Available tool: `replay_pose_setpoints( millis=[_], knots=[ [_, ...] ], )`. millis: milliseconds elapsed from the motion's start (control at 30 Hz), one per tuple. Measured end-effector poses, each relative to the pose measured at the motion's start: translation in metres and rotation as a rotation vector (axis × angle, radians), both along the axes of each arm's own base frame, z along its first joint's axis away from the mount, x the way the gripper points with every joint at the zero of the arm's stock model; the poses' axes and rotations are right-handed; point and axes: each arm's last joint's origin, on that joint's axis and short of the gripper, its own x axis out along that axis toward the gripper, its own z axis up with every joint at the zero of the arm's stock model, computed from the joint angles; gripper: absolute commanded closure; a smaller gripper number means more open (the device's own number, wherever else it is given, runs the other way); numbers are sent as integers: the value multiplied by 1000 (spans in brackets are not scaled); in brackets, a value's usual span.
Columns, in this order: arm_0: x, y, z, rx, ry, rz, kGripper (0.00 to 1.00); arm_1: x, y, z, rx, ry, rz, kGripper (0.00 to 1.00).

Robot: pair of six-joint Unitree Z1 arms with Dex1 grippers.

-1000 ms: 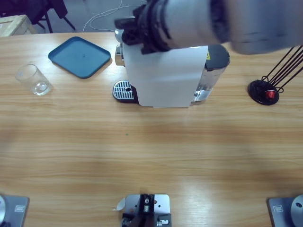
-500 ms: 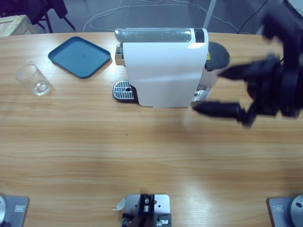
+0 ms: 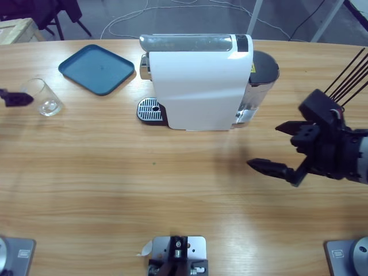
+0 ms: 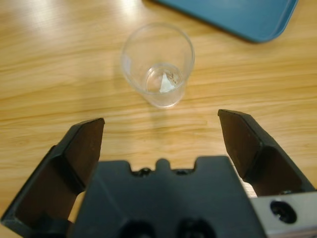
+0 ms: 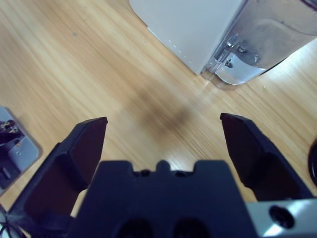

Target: Pour coffee

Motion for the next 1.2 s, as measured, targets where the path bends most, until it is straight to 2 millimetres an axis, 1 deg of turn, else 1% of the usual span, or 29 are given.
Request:
replay_pose_setpoints(
  millis=[100,200,333,400,567,900,1000,1200],
  knots=[
    [9,-2,-6,-7,-22,-23,0,4,5,-7,-21,23,-15,0],
    [19,-3,-10,-50,-40,-57,0,7,7,-11,-41,28,-33,0],
    [33,9,-17,-81,-52,-17,0,10,10,-13,-47,22,-46,0],
    [36,14,-19,-80,-51,2,0,12,12,-17,-53,28,-47,0],
    [40,16,-22,-79,-52,11,0,15,16,-24,-70,42,-51,0],
    [61,19,-38,-103,-65,4,0,21,24,-34,-84,55,-54,0],
    [64,17,-44,-118,-57,-11,9,23,27,-37,-91,60,-54,0],
    [57,18,-57,-118,-19,-11,9,26,27,-38,-85,58,-64,0]
  ],
)
